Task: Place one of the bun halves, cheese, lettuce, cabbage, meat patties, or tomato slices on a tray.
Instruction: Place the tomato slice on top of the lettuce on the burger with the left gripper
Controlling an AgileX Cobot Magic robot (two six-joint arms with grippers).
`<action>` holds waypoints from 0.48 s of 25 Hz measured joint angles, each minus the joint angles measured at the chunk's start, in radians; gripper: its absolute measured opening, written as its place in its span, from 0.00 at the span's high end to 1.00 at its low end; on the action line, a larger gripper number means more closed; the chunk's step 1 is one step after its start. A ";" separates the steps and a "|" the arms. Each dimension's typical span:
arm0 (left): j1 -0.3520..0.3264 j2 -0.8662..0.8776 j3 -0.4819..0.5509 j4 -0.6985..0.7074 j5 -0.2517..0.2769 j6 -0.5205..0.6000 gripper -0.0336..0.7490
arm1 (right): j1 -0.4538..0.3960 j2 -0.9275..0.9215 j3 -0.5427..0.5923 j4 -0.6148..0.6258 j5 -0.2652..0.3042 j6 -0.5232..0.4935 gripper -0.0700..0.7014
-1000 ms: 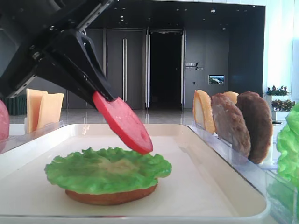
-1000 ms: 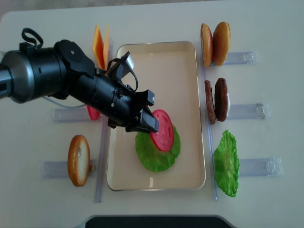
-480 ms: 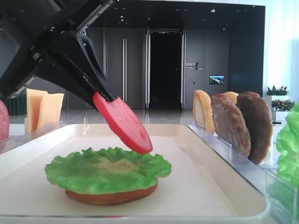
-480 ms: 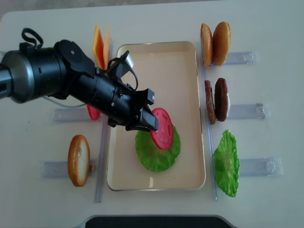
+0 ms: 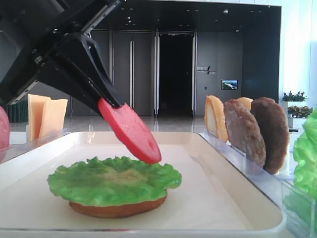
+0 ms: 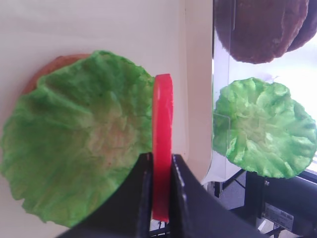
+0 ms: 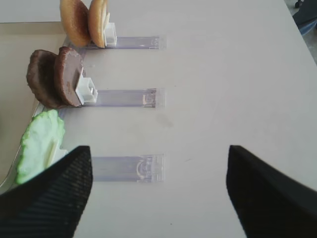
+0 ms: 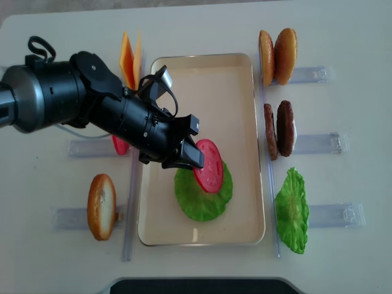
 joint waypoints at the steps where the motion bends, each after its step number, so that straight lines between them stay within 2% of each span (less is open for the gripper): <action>1: 0.000 0.000 0.000 0.000 0.000 0.000 0.90 | 0.000 0.000 0.000 0.000 0.000 0.000 0.22; 12: 0.000 0.027 0.000 0.002 0.000 0.000 0.90 | 0.000 0.000 0.000 0.000 0.000 0.000 0.22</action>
